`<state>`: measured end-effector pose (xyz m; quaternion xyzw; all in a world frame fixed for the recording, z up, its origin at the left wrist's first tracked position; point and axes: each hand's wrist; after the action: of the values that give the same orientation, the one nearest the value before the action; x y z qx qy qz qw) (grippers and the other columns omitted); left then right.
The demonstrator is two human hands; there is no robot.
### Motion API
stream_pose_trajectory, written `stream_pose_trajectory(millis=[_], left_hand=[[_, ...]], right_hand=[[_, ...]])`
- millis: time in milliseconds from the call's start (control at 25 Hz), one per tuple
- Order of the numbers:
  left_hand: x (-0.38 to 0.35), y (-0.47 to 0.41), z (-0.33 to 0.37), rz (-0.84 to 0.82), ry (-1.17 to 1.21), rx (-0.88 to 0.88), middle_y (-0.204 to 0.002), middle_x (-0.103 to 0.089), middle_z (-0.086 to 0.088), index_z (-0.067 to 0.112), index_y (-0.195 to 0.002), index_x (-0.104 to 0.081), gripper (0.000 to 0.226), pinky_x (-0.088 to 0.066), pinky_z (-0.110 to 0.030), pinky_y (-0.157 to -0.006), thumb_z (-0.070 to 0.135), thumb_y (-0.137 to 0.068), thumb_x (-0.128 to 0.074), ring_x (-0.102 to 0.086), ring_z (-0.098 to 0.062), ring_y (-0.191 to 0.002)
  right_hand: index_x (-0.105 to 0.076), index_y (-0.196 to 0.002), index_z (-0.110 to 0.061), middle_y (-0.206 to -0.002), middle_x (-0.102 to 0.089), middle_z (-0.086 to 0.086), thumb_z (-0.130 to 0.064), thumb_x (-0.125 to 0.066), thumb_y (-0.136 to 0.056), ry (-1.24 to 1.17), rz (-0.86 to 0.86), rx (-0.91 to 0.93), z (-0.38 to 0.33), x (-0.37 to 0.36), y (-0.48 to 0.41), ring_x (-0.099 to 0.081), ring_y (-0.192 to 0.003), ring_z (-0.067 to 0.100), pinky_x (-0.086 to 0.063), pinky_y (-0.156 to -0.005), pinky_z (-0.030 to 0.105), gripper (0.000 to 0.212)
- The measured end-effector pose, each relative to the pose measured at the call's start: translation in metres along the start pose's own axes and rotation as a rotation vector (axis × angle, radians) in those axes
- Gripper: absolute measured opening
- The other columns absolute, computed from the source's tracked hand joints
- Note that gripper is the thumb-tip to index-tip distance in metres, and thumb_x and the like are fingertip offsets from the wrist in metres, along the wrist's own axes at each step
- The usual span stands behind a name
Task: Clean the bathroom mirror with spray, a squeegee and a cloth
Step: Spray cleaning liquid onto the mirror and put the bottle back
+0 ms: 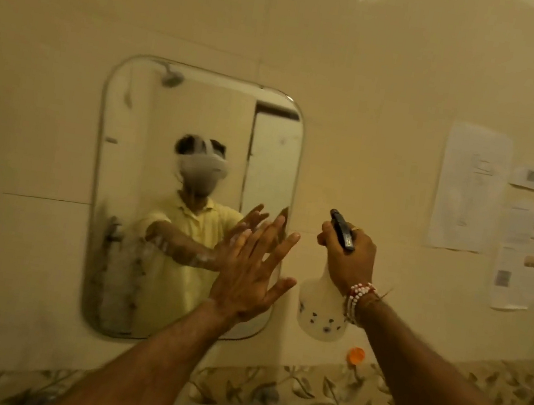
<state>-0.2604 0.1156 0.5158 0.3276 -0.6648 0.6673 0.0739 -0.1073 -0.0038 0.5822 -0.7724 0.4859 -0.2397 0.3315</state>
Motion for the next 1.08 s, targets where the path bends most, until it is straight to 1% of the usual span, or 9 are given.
stream_pose_trajectory(millis=[120,280,400,520,600,720,840,960,1080], left_hand=[[0.038,0.003,-0.029,0.004,-0.082,0.068,-0.174,-0.001,0.000,0.034,-0.164,-0.013,0.072,-0.017,-0.060,-0.125,0.067,-0.101,-0.026,-0.002,-0.021,-0.161],[0.087,0.013,-0.061,-0.021,-0.257,0.147,-0.174,0.009,0.003,0.040,-0.163,0.001,0.071,-0.007,-0.052,-0.128,0.070,-0.101,-0.016,0.004,-0.018,-0.160],[0.120,0.027,-0.077,-0.017,-0.319,0.176,-0.173,0.013,0.007,0.038,-0.164,-0.004,0.072,-0.008,-0.051,-0.127,0.069,-0.101,-0.018,0.004,-0.017,-0.160],[0.145,0.041,-0.088,0.001,-0.380,0.202,-0.174,0.007,0.003,0.030,-0.164,-0.018,0.072,-0.013,-0.052,-0.126,0.064,-0.101,-0.027,-0.001,-0.018,-0.160],[0.160,0.046,-0.094,-0.021,-0.403,0.247,-0.174,-0.001,-0.002,0.028,-0.163,-0.024,0.074,-0.017,-0.054,-0.126,0.065,-0.099,-0.026,-0.009,-0.023,-0.159],[0.178,0.048,-0.105,-0.093,-0.411,0.362,-0.173,-0.007,-0.004,0.027,-0.162,-0.027,0.080,-0.016,-0.054,-0.127,0.069,-0.094,-0.017,-0.014,-0.026,-0.159],[0.187,0.051,-0.117,-0.187,-0.472,0.418,-0.172,-0.016,-0.004,0.027,-0.161,-0.029,0.088,-0.014,-0.053,-0.126,0.072,-0.089,-0.006,-0.017,-0.025,-0.158],[0.193,0.053,-0.125,-0.266,-0.507,0.446,-0.171,-0.019,0.000,0.030,-0.162,-0.027,0.095,-0.011,-0.053,-0.126,0.073,-0.083,0.005,-0.015,-0.023,-0.158],[0.195,0.052,-0.127,-0.290,-0.535,0.449,-0.172,-0.018,0.003,0.031,-0.162,-0.026,0.099,-0.011,-0.054,-0.125,0.073,-0.080,0.009,-0.015,-0.022,-0.158]], right_hand=[[-0.071,-0.082,-0.011,-0.081,-0.072,0.010,-0.033,-0.065,-0.092,-0.067,-0.041,0.020,-0.030,-0.027,-0.011,-0.066,-0.073,0.025,-0.053,-0.070,0.035,0.025],[-0.067,-0.080,-0.020,-0.078,-0.070,0.006,-0.038,-0.066,-0.090,-0.138,-0.070,0.041,-0.062,-0.056,-0.016,-0.065,-0.071,0.023,-0.055,-0.068,0.038,0.021],[-0.074,-0.085,-0.012,-0.078,-0.073,0.007,-0.039,-0.064,-0.090,-0.173,-0.130,0.032,-0.086,-0.069,-0.020,-0.069,-0.072,0.025,-0.056,-0.066,0.033,0.030],[-0.074,-0.093,-0.008,-0.082,-0.073,0.009,-0.036,-0.063,-0.091,-0.177,-0.145,-0.014,-0.107,-0.075,-0.026,-0.068,-0.073,0.024,-0.048,-0.057,0.023,0.030],[-0.073,-0.097,-0.009,-0.089,-0.073,0.010,-0.031,-0.063,-0.091,-0.213,-0.160,-0.079,-0.121,-0.076,-0.029,-0.068,-0.081,0.026,-0.053,-0.064,0.028,0.024],[-0.065,-0.080,-0.023,-0.086,-0.069,0.005,-0.024,-0.066,-0.087,-0.259,-0.127,-0.171,-0.140,-0.072,-0.032,-0.067,-0.089,0.031,-0.056,-0.086,0.044,0.008],[-0.064,-0.084,-0.018,-0.092,-0.069,0.009,-0.026,-0.066,-0.087,-0.183,-0.062,-0.193,-0.150,-0.072,-0.031,-0.066,-0.091,0.031,-0.055,-0.090,0.045,0.008],[-0.065,-0.085,-0.016,-0.076,-0.066,0.003,-0.030,-0.066,-0.086,-0.109,-0.014,-0.193,-0.157,-0.070,-0.031,-0.063,-0.074,0.024,-0.054,-0.074,0.035,0.014],[-0.061,-0.070,-0.016,-0.065,-0.060,-0.002,-0.029,-0.063,-0.082,-0.050,0.013,-0.209,-0.166,-0.064,-0.031,-0.053,-0.058,0.013,-0.036,-0.053,0.022,0.018]])
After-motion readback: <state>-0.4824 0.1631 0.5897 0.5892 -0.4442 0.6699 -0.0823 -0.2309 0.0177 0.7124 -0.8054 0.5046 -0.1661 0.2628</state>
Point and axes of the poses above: each hand's wrist, its own y-axis away from the middle knuckle, its own x-axis out of the back of the hand, z = x × y
